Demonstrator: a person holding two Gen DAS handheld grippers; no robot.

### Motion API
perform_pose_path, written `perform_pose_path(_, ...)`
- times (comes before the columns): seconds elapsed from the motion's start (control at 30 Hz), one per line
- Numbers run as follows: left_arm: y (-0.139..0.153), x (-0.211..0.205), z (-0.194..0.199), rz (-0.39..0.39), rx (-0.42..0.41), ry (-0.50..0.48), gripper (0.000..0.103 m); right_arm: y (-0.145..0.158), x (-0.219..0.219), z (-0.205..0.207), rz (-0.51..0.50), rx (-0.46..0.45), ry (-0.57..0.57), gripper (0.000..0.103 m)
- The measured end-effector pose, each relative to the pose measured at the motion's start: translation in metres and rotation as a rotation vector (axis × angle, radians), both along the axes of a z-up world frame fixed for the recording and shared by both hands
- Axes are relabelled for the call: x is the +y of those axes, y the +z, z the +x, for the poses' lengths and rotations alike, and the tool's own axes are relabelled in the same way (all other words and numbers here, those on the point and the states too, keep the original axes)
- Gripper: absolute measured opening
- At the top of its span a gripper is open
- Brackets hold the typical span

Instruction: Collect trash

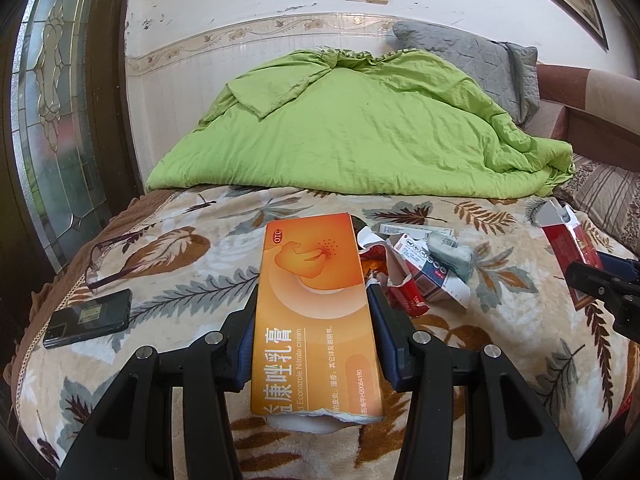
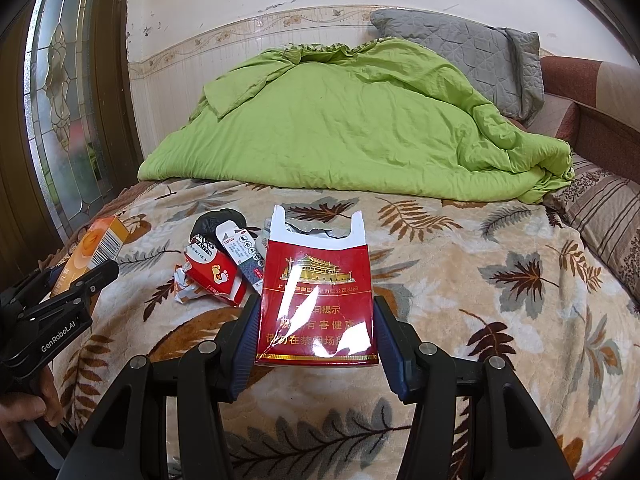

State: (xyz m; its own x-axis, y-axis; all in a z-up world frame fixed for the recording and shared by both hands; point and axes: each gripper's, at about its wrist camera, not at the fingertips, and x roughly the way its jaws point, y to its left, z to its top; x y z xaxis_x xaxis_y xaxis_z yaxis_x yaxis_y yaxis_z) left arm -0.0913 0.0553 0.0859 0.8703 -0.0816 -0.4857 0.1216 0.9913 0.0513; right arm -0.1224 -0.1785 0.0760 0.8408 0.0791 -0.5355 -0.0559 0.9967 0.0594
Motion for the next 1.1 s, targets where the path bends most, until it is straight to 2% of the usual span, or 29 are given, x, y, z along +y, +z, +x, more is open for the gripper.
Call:
perform_pose_path(0.5,-0.0019,0.0027,0.0023,0.005,0.011,0.035,0.047,0.0003,-0.0003,-0.0005,0.000,-0.001,-0.002,0.058)
perform_pose_path(1.1,0.0021,-0.0005,-0.0020,-0.005,-0.012,0.014,0.047,0.0006,-0.0006,-0.0010,0.000,-0.001,0.000,0.058)
